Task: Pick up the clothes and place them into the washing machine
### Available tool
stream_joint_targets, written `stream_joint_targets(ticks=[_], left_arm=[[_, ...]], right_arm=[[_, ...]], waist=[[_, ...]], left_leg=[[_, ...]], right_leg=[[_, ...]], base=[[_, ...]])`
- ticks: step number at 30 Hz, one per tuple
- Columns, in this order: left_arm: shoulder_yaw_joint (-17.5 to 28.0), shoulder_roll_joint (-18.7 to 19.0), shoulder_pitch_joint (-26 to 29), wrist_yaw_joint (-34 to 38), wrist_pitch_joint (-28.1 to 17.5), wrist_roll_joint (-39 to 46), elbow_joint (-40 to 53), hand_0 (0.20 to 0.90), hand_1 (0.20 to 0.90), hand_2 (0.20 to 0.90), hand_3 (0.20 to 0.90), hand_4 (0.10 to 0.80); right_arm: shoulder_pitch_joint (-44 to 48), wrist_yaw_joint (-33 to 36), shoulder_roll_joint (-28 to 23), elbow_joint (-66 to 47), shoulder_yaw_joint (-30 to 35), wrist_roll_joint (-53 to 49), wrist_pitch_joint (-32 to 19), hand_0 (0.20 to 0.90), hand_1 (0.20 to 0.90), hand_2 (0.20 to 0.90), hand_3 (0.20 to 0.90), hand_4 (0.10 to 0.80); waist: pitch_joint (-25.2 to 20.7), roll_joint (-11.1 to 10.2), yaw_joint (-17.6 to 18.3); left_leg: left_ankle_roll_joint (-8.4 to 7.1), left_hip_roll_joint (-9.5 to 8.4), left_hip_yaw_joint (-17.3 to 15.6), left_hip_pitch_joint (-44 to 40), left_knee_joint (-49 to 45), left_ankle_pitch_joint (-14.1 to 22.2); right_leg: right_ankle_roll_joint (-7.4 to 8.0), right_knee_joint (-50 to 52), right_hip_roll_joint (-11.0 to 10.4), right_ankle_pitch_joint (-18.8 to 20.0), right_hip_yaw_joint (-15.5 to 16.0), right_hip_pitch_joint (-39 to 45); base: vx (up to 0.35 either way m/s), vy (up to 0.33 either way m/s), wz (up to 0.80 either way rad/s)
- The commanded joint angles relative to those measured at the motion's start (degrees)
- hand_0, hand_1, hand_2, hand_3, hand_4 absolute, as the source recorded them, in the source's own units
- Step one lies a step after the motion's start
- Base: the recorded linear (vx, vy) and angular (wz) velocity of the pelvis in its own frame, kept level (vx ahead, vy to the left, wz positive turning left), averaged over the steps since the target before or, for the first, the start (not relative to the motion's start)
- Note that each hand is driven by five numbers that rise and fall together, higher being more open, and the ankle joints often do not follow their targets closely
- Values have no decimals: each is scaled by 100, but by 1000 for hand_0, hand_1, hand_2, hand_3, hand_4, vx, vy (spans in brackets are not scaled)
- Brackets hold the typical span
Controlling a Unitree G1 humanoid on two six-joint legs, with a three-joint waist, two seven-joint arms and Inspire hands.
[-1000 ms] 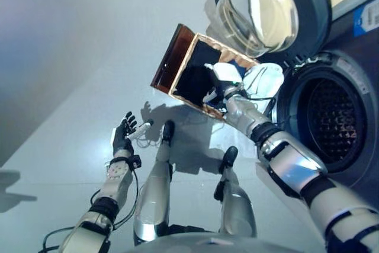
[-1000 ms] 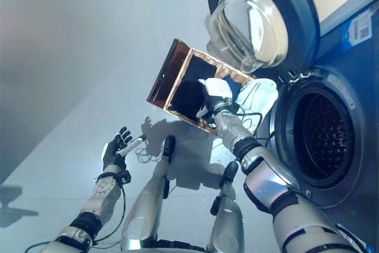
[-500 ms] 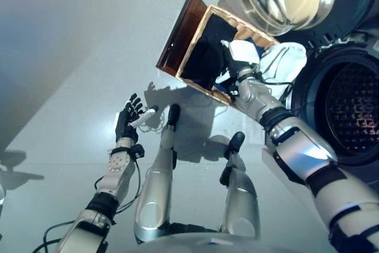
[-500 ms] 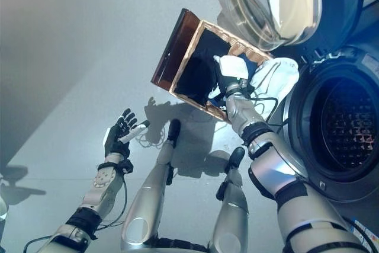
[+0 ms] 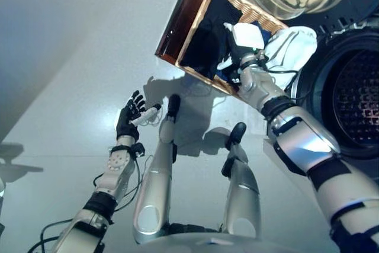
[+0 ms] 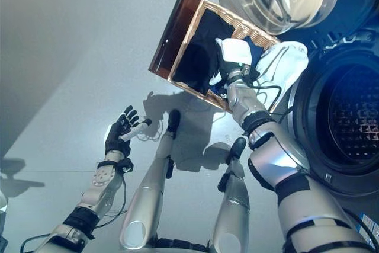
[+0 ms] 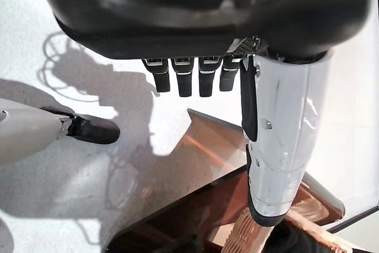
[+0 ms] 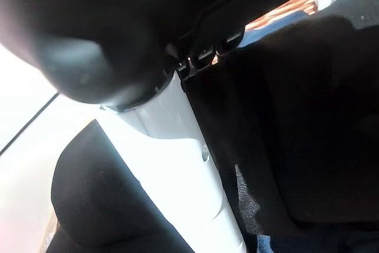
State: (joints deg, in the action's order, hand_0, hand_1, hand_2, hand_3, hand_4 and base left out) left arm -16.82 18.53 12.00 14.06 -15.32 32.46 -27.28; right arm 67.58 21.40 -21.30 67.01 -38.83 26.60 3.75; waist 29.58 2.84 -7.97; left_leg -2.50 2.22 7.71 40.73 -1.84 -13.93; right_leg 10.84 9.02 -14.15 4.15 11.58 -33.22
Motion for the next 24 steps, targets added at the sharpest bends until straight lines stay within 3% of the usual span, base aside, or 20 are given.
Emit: stream_joint_targets(ticks=[1,2,3,4,5,24], left_arm=[[-24,310,-72,137,-225,-16,639,900,900,900,900,800],[-22,314,-83,155,-226,-8,641,900,900,900,900,800],[-22,314,-83,154,-226,-8,641,900,900,900,900,800],[-37,305,-65,186,-232,1,645,900,900,900,900,800],[-56,299,-57,204,-222,-9,674,900,900,900,900,800],[-106,327,-24,345,-267,-109,640,900,900,900,900,800]], right_arm=[[311,-106,-376,250,-148,-16,194,900,900,900,900,800],[347,-77,-353,268,-149,-21,199,598,598,598,598,584],[348,-76,-352,269,-149,-21,199,505,505,505,505,518],[383,-15,-334,257,-138,-10,213,252,252,252,252,337],[390,21,-333,252,-124,-2,227,200,200,200,200,300],[215,350,-483,-419,126,86,280,200,200,200,200,300]], waist=[[22,-75,-164],[22,-94,-167],[22,-94,-167],[22,-102,-164],[22,-101,-165],[22,-187,-71]], left_leg=[[-92,-126,-170,35,-507,751],[-80,-131,-161,67,-477,740],[-80,-131,-161,67,-477,740],[-72,-132,-155,94,-476,733],[-68,-130,-150,100,-471,730],[-86,-61,-321,-225,-512,807]], right_leg=[[-166,-71,-299,344,-501,-281],[-165,-101,-285,368,-513,-323],[-165,-101,-285,368,-513,-323],[-166,-108,-285,375,-523,-358],[-165,-106,-284,372,-528,-363],[-154,-140,-237,357,-612,-104]], base=[[0,0,0],[0,0,0],[0,0,0],[0,0,0],[13,13,-4],[1,-2,-1]])
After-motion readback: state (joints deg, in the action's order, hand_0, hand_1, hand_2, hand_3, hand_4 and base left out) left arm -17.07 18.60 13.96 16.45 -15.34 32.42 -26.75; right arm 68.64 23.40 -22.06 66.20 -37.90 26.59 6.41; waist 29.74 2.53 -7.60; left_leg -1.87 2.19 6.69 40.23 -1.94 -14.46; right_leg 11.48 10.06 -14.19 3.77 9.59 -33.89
